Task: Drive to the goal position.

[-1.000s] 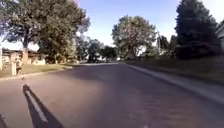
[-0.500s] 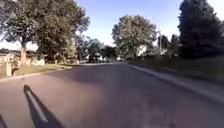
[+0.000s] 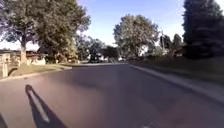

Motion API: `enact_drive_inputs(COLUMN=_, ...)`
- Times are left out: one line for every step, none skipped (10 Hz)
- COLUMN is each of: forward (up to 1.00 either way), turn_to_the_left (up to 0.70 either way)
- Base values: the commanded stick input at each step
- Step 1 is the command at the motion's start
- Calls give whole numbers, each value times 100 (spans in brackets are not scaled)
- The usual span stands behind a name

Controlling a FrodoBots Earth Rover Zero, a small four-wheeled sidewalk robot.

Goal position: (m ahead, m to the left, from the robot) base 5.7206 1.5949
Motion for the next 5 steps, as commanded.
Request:
enact_drive_inputs(forward=100, turn_to_the_left=-2)
enact_drive_inputs(forward=100, turn_to_the_left=-5)
enact_drive_inputs(forward=100, turn_to_the_left=-17)
enact_drive_inputs(forward=100, turn_to_the_left=-10)
enact_drive_inputs(forward=100, turn_to_the_left=0)
